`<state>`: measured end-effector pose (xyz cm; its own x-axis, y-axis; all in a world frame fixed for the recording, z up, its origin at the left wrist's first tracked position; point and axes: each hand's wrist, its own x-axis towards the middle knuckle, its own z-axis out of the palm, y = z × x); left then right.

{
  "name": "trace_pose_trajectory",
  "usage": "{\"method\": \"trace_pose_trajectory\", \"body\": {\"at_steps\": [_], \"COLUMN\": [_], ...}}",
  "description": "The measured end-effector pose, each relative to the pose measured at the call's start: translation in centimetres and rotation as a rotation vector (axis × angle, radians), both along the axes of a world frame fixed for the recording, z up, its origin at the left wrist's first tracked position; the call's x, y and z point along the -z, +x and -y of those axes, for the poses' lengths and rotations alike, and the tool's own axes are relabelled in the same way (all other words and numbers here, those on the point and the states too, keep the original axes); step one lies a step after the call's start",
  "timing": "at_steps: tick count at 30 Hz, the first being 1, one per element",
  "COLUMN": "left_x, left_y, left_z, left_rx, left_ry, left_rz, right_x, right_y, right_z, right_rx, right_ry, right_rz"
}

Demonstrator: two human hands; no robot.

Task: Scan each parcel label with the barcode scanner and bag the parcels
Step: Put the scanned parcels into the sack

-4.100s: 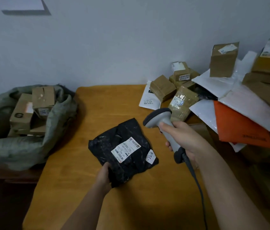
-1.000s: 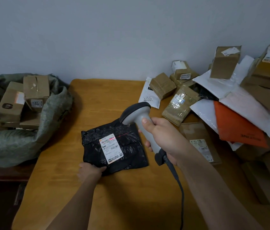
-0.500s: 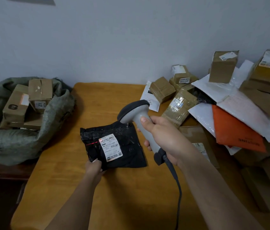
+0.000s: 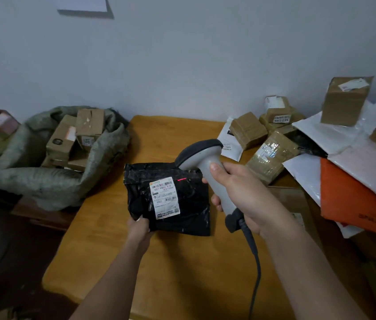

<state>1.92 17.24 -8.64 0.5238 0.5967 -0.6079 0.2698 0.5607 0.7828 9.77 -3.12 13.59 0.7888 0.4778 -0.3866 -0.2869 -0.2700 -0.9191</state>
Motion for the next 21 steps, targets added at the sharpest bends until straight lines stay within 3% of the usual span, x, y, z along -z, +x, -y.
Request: {"method": "trace_pose_trajectory", "body": {"at_steps": [14,18,21], "left_x": [-3.5,-3.8,-4.9], "left_y": [0.1,0.5,1.1], "left_z": [-4.7,-9.0,-13.4], "left_rx": [-0.071,-0.075,-0.067], "left_ry": [0.042,-0.024,-0.098], "left_rz": [0.046,0.084,0.141], "right_x": [-0.8,0.1,1.6], "right_y": [-0.1,-0.3,0.0], "right_z": [-4.5,-8.3,-11.9], "right_rx": [0.004,0.152,0.339], "right_ry": [0.079,0.155,0.104], "right_rz": [-0.011,-0.036,0.051]}}
